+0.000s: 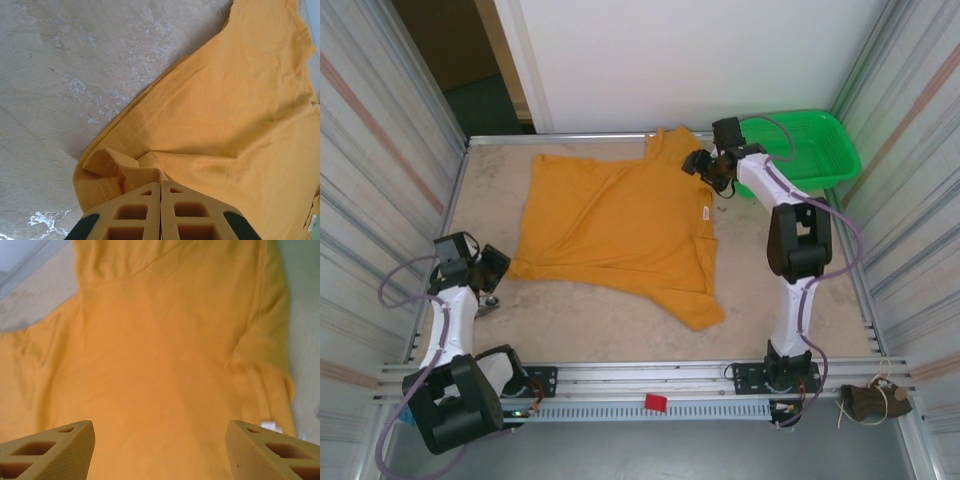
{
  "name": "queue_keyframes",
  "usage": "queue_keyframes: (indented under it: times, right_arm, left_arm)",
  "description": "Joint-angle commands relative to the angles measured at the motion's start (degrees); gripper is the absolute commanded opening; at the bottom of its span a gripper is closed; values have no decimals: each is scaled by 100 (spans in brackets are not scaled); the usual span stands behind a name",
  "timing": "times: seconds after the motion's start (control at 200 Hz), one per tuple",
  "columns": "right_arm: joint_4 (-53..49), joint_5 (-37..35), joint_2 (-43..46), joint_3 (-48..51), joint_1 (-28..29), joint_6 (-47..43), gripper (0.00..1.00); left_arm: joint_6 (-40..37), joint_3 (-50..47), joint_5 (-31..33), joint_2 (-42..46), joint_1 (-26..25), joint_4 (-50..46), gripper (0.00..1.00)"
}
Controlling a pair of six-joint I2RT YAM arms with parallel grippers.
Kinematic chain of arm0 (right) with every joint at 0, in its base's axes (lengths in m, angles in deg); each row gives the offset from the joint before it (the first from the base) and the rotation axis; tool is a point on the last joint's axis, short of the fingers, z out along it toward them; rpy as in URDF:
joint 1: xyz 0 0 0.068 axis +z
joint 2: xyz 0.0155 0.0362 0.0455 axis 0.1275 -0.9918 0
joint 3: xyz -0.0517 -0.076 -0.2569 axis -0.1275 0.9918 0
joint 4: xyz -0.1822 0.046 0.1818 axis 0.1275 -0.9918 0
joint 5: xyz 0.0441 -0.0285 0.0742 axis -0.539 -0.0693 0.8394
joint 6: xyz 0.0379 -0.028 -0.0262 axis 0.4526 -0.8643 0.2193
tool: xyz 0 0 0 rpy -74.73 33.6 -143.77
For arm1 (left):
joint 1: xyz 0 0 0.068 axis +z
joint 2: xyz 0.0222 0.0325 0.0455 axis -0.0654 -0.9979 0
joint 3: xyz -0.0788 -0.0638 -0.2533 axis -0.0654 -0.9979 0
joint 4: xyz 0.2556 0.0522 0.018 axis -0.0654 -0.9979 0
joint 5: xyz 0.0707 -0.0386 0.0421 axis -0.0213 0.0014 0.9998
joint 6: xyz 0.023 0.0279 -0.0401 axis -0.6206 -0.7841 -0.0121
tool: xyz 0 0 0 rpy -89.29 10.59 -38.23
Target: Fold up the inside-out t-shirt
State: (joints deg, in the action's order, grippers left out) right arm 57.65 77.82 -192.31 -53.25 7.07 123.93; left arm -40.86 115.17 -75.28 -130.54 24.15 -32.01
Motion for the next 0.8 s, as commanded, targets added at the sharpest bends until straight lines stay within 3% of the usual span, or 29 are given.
queue_keyframes:
  times: [0.0, 0.235, 0.506, 0.581, 0.797]
  right_arm:
    - [237, -75, 951, 872, 227, -385, 67]
    - [54, -1716, 1667, 2522, 952, -921, 60]
    - [-62, -2370, 1344, 2867, 1372, -1070, 56]
    - [-58, -2425, 1228, 2877, 1373, -1069, 48]
    - [1, -2474, 1253, 2999, 1222, -1037, 13]
  left_arm:
    - [-32, 185, 65, 144, 8, -146, 7]
    - [-34, 102, 136, 321, 20, -273, 7]
    - [-36, -69, 171, 588, 25, -357, 7]
    - [-27, -96, 163, 606, 25, -369, 7]
    - [-36, -144, 140, 674, 42, -384, 7]
